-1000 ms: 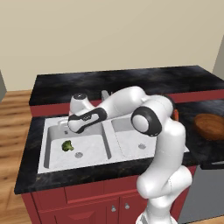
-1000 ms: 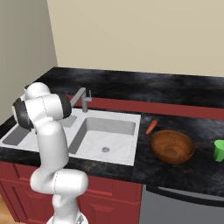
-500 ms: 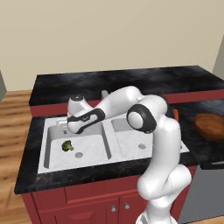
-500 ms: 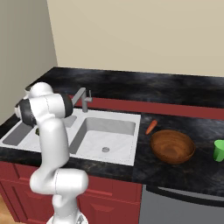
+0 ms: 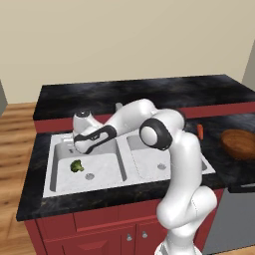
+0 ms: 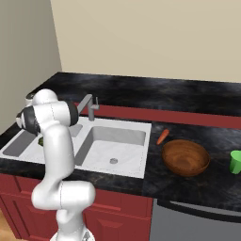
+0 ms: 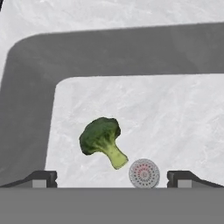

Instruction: Remove the broccoli and carrot from the sink. Then move the bowl and cup from the counter to the sink for washing.

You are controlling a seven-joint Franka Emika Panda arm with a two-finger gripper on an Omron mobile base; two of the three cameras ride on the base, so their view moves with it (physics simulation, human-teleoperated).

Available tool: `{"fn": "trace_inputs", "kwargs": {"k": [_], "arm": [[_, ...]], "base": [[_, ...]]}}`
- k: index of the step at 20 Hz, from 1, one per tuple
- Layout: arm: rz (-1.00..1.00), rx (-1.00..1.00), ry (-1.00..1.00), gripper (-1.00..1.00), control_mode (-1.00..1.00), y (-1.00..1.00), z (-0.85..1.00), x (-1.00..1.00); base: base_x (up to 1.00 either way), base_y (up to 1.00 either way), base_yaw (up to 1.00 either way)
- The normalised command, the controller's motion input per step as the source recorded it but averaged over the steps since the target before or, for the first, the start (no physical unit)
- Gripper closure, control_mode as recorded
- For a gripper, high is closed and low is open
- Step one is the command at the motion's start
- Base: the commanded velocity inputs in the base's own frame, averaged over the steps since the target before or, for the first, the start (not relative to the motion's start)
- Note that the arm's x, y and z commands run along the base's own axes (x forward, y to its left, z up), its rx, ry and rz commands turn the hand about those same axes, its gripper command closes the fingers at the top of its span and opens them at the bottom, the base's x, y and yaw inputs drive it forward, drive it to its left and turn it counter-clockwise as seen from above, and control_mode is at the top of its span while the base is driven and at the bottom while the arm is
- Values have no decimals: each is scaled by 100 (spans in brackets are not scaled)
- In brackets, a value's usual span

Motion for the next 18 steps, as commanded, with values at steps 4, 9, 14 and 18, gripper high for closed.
{"fn": "trace_inputs", "kwargs": {"k": [4,9,14,18], "arm": [[-5,0,5,-100,-100,8,-11,7],[-5,0,4,-100,-100,5,-14,7],[-5,0,0,-100,-100,2,-17,7],[-4,0,0,-100,-100,3,-16,8]], "base": [[0,0,0],[0,0,0],[0,0,0],[0,0,0]]}}
